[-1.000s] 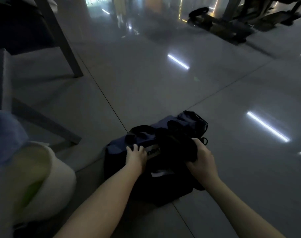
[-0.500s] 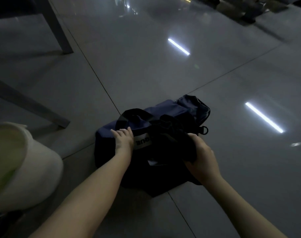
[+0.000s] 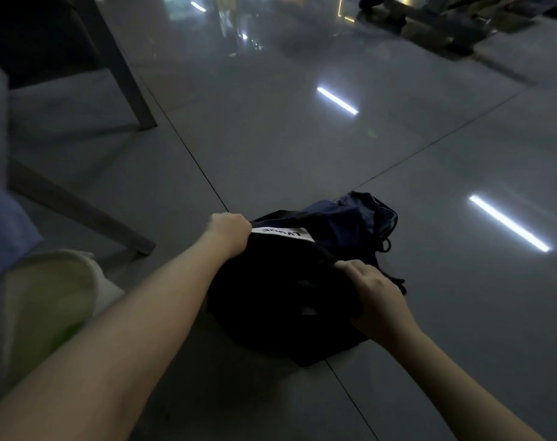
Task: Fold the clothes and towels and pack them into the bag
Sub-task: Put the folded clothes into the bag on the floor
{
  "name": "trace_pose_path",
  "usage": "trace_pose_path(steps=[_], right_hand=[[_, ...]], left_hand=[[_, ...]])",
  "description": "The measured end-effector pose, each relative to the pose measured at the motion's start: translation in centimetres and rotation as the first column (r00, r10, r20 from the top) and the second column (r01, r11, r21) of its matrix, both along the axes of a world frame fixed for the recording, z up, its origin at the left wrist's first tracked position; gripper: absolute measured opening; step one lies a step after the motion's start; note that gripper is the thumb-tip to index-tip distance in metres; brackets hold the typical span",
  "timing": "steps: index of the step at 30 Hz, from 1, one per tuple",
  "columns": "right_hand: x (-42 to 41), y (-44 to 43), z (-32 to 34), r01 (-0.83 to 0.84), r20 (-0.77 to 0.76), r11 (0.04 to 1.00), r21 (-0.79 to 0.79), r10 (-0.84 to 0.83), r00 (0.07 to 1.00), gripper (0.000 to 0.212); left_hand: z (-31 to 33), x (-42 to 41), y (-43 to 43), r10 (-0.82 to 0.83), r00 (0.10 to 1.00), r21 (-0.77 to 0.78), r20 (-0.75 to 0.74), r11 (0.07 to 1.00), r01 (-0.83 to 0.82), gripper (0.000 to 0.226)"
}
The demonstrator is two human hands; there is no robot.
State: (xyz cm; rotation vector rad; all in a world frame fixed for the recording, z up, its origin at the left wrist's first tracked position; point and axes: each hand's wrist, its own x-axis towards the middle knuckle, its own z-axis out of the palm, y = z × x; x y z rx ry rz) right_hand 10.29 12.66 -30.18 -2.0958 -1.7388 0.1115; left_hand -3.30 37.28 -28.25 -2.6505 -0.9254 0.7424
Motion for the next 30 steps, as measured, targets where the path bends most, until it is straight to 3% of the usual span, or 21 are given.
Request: trace_pose_path(steps=[5,11,15,18,22,25,27,30], right_hand=[[-1.7,3.8,0.0,-0.062,0.161,0.998,-0.030,0.066,0.985,0.071],[-3.3,9.7,0.1,0.161,0.222,0.980,0.114,-0.183,0.958,0.043],[-4.9,11.7,-2.3,0.081,0.402,0.981,0.175,-0.147,0.904,0.031],[-6.1,11.6,-4.4,0.059,0.519,0.989,0.137,-0.122,0.846,0.022],[-6.2,11.5,-4.1,0.177,0.414,0.981,0.084,-0.196,0.889,0.018],[-5.8,12.8,-2.7,0.272,0.237,0.961,0.055,-0.277,0.931,0.034],[-5.9,13.1,-2.5,0.210,0.142,0.978,-0.008,-0.207,0.968,0.046],[-6.2,11.7,-2.7,0.101,0.206,0.994,-0.033,-0.092,0.974,0.068]], left_hand=[[1.8,0.6,0.6,0.034,0.995,-0.040,0.092,0.999,-0.030,0.032],[2.7,0.1,1.4,0.044,0.992,-0.087,0.115,0.996,-0.034,0.032],[3.5,0.1,2.1,0.091,0.981,-0.082,0.174,0.994,-0.077,0.031],[4.0,0.5,1.7,0.089,0.980,-0.096,0.181,0.993,-0.073,0.031],[4.5,0.9,1.3,0.085,0.985,-0.128,0.151,0.990,-0.066,0.029],[5.0,0.8,1.5,0.100,0.983,-0.123,0.154,0.989,-0.081,0.030],[5.1,0.5,1.7,0.122,0.980,-0.123,0.155,0.987,-0.104,0.031],[4.8,0.3,1.6,0.133,0.981,-0.115,0.144,0.986,-0.117,0.031]])
